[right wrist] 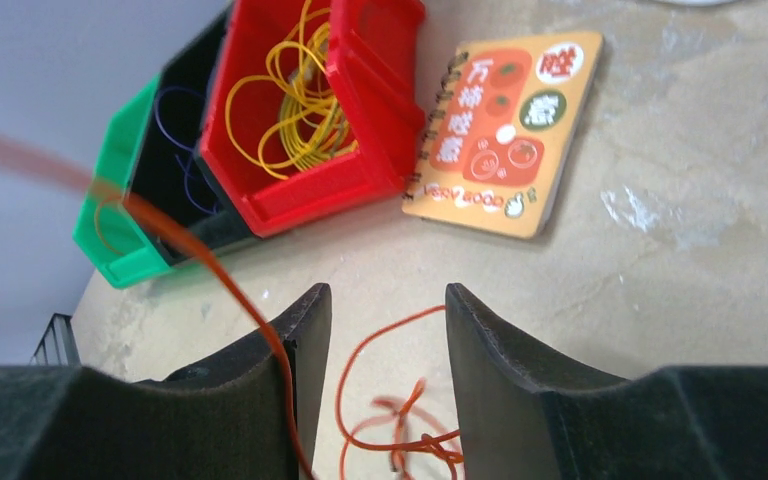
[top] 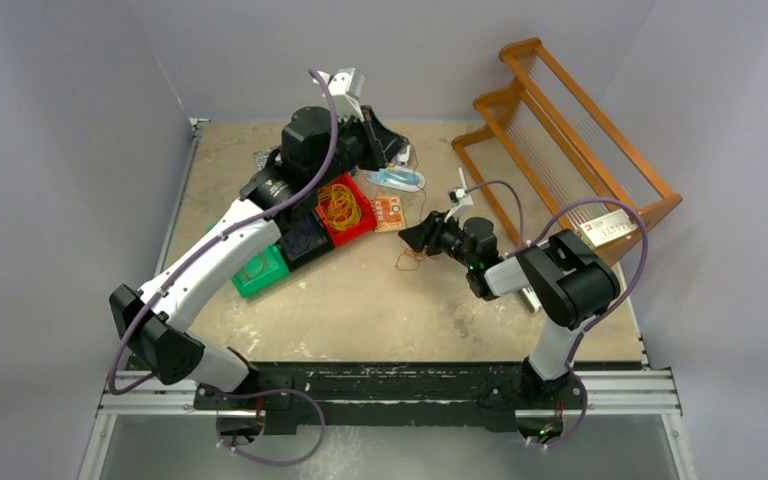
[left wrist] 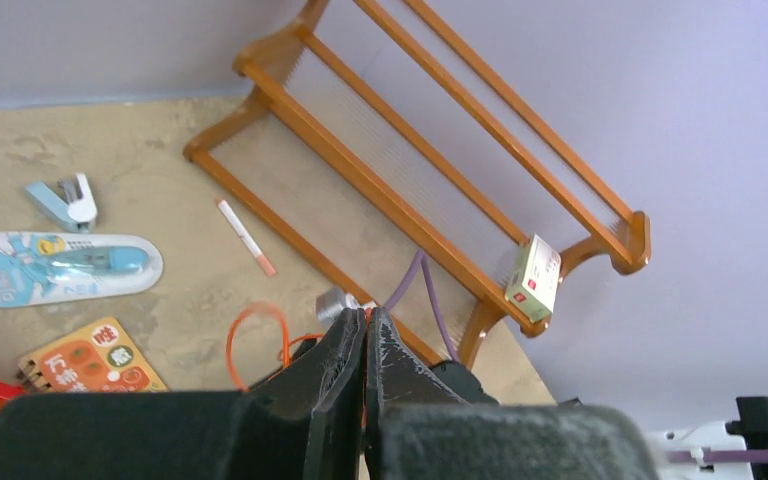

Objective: Untangle the cables

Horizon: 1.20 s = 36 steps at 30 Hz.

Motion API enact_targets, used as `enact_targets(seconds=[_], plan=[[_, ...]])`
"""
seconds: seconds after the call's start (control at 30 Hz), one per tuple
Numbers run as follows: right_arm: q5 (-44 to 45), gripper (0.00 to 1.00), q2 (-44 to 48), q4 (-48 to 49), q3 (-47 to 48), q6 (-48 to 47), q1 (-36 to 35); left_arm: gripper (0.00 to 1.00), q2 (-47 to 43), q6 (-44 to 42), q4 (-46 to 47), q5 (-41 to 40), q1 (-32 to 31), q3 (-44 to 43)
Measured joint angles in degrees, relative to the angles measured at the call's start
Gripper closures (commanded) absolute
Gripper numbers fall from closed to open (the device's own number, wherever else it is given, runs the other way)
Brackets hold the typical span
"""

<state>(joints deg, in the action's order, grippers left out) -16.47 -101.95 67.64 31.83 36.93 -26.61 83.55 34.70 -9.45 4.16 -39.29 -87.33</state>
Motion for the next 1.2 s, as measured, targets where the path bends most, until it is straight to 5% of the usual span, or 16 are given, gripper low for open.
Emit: enact_targets(seconds=[0.53, 1.2], plan=[[0.42, 0.66, -1.33, 0.81, -4.24, 0.24, -0.02, 1.0, -0.13, -3.06, -6.47, -0.76, 6.19, -10.03], [0.24, 0.78, -5.42, 3.87, -5.57, 0.94, -0.02, 1.0, -4.39, -13.33, -14.62, -13.7, 10.4, -23.5]])
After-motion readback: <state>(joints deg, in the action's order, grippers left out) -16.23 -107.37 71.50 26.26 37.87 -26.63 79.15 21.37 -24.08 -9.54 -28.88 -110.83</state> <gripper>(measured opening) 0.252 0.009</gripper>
